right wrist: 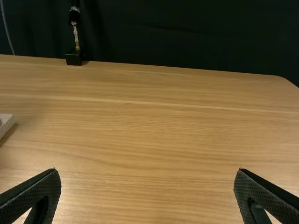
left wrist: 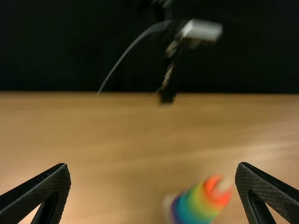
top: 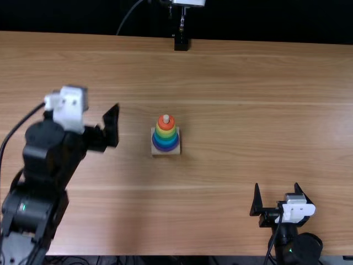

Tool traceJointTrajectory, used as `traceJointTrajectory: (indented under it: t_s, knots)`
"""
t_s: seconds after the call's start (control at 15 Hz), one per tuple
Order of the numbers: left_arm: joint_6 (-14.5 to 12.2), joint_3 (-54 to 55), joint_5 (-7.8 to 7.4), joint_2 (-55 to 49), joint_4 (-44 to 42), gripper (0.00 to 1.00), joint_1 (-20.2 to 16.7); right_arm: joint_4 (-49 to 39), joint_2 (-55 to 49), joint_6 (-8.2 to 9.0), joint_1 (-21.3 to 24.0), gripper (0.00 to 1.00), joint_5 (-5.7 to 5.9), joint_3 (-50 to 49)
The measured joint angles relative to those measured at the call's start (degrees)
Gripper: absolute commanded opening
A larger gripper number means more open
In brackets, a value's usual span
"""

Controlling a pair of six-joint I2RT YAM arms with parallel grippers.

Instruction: Build the Hanoi tower: stack the rings onto the peg from bottom to top in this color order: purple, dark blue, light blue, dark green, light green, yellow, orange.

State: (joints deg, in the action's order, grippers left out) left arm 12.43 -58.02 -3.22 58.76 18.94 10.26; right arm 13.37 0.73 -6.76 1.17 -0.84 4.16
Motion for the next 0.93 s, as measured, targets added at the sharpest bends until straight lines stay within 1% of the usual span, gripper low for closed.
traceJointTrajectory:
  t_s: [0.13, 0.27, 0.4, 0.47, 0.53, 0.73, 0.87, 0.93]
  knots:
    - [0.0, 13.0, 0.02, -12.9, 0.3, 1.00, -4.8, 0.0, 0.0, 0.00, 0.0, 1.00, -0.02, 0.0]
    - [0.0, 23.3, -0.13, -25.2, 0.1, 1.00, -5.4, 0.0, 0.0, 0.00, 0.0, 1.00, 0.00, 0.0]
    - [-0.3, 31.5, -0.07, -33.3, 0.1, 1.00, -5.0, 0.0, 0.0, 0.00, 0.0, 1.00, 0.00, 0.0]
    - [-1.0, 35.1, -0.02, -37.2, 0.2, 1.00, -5.0, 0.0, 0.0, 0.00, 0.0, 1.00, 0.00, 0.0]
    - [-3.4, 38.5, 0.02, -41.4, 0.4, 1.00, -5.0, 0.0, 0.0, 0.02, 0.0, 1.00, 0.00, 0.0]
    - [-12.8, 42.6, 0.04, -48.1, 0.3, 1.00, -5.1, 0.0, 0.0, 0.00, 0.0, 1.00, -0.02, 0.0]
    - [-15.7, 47.1, 0.04, -49.6, 0.3, 1.00, -7.1, 0.0, 0.0, -0.02, 0.0, 1.00, -0.02, 0.0]
    - [-16.5, 48.4, 0.09, -49.6, 0.6, 1.00, -7.8, 0.0, 0.0, -0.02, 0.0, 1.00, 0.02, 0.0]
